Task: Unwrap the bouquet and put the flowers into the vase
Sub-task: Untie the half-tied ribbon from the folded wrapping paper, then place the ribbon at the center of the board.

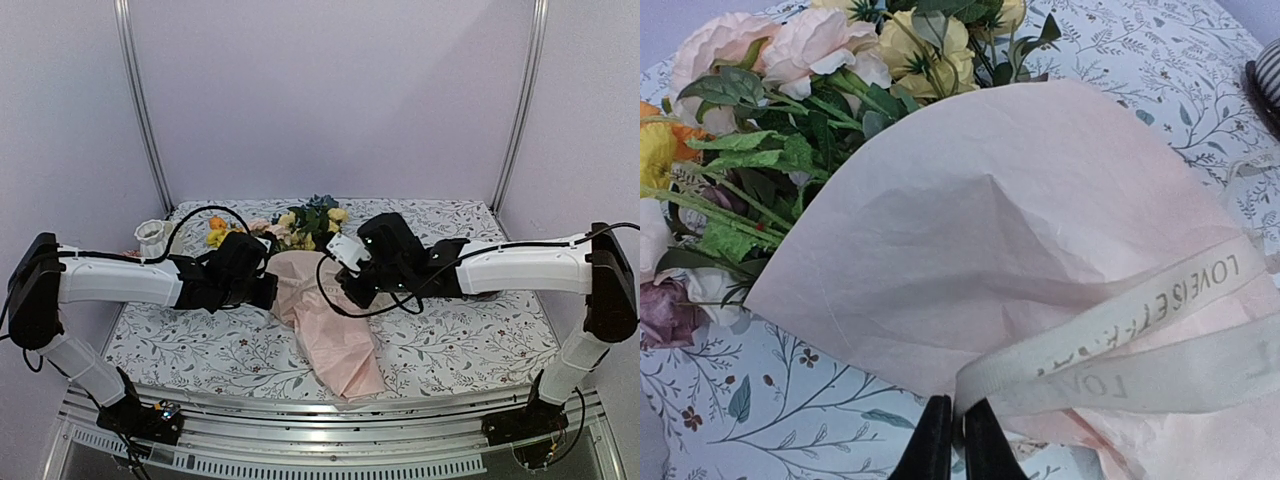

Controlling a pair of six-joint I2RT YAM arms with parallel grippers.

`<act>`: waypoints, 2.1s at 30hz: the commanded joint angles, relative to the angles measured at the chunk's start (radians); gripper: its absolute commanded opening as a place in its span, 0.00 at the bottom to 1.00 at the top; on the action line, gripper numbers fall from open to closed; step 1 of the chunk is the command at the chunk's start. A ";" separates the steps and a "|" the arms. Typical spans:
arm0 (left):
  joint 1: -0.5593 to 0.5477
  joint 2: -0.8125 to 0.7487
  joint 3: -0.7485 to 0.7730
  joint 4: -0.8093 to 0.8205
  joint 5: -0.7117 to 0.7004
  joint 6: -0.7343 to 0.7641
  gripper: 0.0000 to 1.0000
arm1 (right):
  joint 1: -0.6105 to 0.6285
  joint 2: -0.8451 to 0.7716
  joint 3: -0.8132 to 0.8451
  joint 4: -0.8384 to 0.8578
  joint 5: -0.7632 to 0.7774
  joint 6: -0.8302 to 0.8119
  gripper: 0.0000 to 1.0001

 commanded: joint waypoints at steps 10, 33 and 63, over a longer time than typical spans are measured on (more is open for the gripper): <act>0.003 -0.036 -0.033 0.007 -0.008 -0.018 0.08 | -0.366 -0.347 -0.336 0.218 0.018 0.427 0.04; 0.002 -0.050 -0.050 0.013 -0.008 -0.025 0.08 | -0.697 -0.075 -0.060 0.148 -0.084 0.602 0.15; -0.035 -0.191 -0.034 -0.001 0.027 0.024 0.74 | -0.544 -0.240 -0.283 -0.142 -0.172 0.427 0.83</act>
